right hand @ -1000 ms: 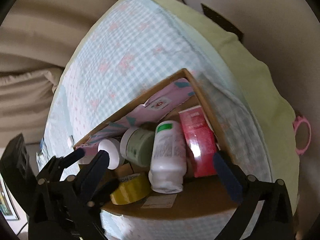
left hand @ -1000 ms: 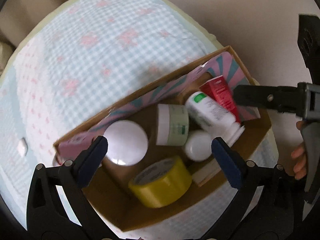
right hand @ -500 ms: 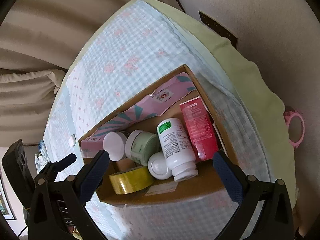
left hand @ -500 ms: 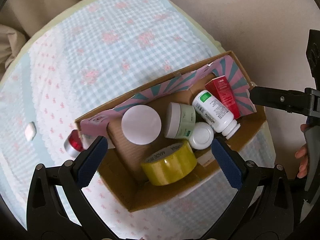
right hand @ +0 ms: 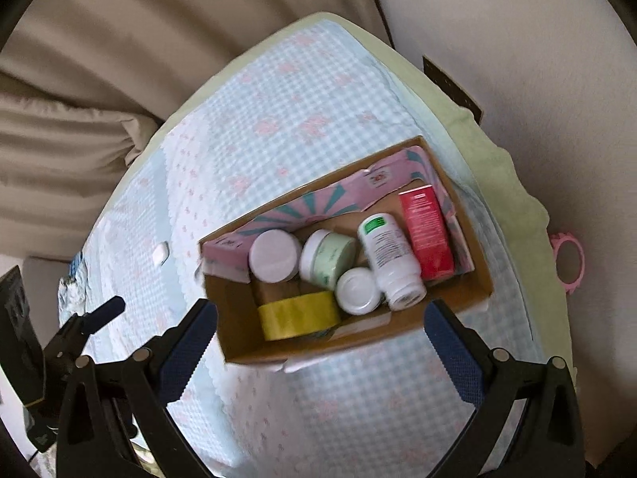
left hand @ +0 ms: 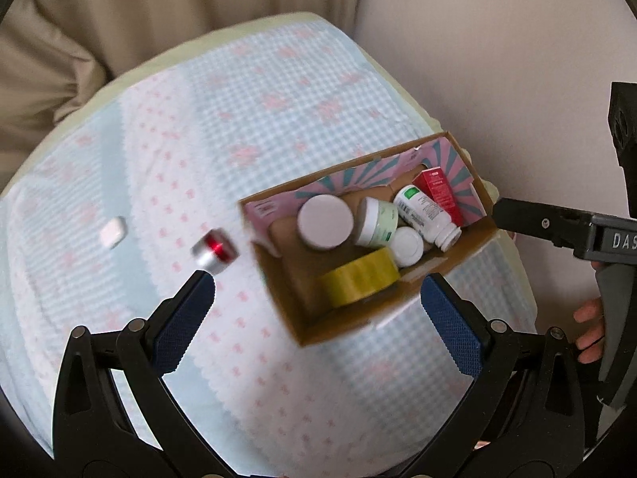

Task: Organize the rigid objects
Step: 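Lift both tools out of the box toward the remaining items, then grasp the silver-and-red roll with the right tool while the left tool grasps the white earbud case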

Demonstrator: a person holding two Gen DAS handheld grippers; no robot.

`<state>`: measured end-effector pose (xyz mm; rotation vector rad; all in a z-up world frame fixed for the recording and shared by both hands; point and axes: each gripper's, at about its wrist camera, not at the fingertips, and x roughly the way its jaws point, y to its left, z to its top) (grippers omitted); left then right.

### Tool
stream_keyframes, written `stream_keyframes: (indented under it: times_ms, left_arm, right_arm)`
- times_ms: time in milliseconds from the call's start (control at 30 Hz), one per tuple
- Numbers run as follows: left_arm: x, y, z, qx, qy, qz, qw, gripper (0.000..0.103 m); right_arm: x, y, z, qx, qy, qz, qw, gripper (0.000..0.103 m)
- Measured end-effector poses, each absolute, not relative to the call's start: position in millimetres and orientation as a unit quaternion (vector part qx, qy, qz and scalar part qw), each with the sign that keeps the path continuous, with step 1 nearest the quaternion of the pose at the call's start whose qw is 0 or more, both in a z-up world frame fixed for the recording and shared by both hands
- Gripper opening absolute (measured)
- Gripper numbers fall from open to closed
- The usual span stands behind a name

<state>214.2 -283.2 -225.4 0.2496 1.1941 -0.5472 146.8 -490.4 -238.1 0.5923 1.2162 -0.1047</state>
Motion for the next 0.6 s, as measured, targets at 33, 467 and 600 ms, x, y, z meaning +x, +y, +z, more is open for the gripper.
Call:
stream_keyframes:
  times_ms: [33,467,600]
  left_arm:
    - [209,-270,-218,0.113,0.549,-0.25,0.79,0.103]
    - [177,-107,-173,0.069,0.512,-0.191,0.835,0.103]
    - [180,-61,-170,0.064,0.506,-0.17,0.843,0.103]
  right_arm:
    - [143,-480,-230,0.26,0.561,-0.049,0.784,0.103]
    - [112,-337,-163,0.155,0.524,-0.05,0.836,0.103]
    - [109,-292,-159,0.132,0.509,-0.057,0.848,0.103]
